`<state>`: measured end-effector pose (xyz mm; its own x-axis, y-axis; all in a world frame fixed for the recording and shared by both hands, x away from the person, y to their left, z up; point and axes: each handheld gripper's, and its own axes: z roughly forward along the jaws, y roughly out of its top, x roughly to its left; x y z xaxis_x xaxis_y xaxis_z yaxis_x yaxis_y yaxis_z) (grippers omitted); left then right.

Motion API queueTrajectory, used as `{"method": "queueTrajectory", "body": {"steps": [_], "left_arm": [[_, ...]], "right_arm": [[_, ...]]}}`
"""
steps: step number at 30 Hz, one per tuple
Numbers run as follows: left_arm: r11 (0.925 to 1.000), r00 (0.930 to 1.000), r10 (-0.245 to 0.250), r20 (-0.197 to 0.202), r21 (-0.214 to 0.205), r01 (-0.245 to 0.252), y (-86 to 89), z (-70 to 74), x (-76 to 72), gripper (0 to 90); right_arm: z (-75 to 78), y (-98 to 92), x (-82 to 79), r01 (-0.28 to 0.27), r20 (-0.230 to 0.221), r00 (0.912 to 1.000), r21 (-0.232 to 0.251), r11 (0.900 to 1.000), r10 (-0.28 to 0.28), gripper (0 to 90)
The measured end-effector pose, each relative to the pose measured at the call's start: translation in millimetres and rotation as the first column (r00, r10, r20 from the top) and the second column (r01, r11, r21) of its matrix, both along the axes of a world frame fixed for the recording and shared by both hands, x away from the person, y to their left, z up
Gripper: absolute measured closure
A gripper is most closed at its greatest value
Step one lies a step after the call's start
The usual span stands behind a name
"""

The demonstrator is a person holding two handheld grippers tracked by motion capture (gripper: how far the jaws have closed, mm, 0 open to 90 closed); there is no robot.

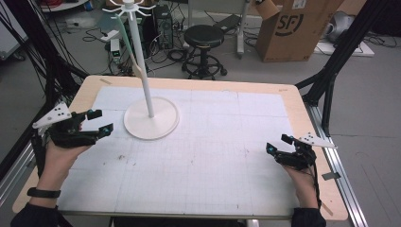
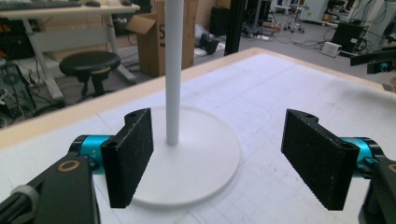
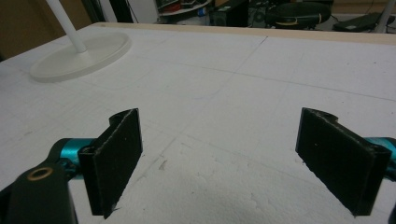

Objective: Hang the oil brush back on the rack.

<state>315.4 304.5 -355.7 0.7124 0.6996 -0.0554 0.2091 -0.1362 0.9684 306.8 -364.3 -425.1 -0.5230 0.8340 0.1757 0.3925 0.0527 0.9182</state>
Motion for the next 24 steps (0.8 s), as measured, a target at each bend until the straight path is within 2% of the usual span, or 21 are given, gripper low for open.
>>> {"method": "queueTrajectory", "body": {"steps": [5, 6, 11, 12, 17, 24], "left_arm": [[1.0, 0.9999, -0.005, -0.013, 0.007, 0.005, -3.3, -23.6, -2.7, 24.9], [0.9998, 0.9996, -0.009, -0.025, 0.02, 0.01, -4.6, -27.5, -2.6, 25.0], [0.9976, 0.9998, -0.001, -0.018, 0.069, 0.003, -13.0, -47.7, -5.6, 24.7], [0.9976, 0.9999, 0.002, -0.013, 0.069, -0.001, -13.6, -51.1, -6.0, 24.7], [0.9984, 0.999, -0.014, -0.041, 0.055, 0.016, -12.6, -62.6, -6.4, 24.7], [0.999, 0.9976, -0.018, -0.067, 0.04, 0.021, -8.5, -71.1, -6.0, 24.6]], "right_arm": [[-1.6, 1.6, 1.1, -0.002, -0.007, 1.0, -0.012, 0.9999, 0.002, 13.7], [-1.8, 2.0, 1.2, -0.004, -0.009, 1.0, -0.013, 0.9999, 0.004, 13.7], [-2.5, 3.4, 1.1, -0.004, -0.017, 0.9998, -0.023, 0.9997, 0.004, 13.7], [-2.6, 3.6, 1.1, -0.004, -0.017, 0.9999, -0.023, 0.9997, 0.003, 13.7], [-3.3, 4.5, 1.2, -0.008, -0.016, 0.9998, -0.034, 0.9994, 0.007, 13.7], [-4.3, 5.6, 1.1, -0.007, -0.027, 0.9996, -0.039, 0.9992, 0.005, 13.7]]}}
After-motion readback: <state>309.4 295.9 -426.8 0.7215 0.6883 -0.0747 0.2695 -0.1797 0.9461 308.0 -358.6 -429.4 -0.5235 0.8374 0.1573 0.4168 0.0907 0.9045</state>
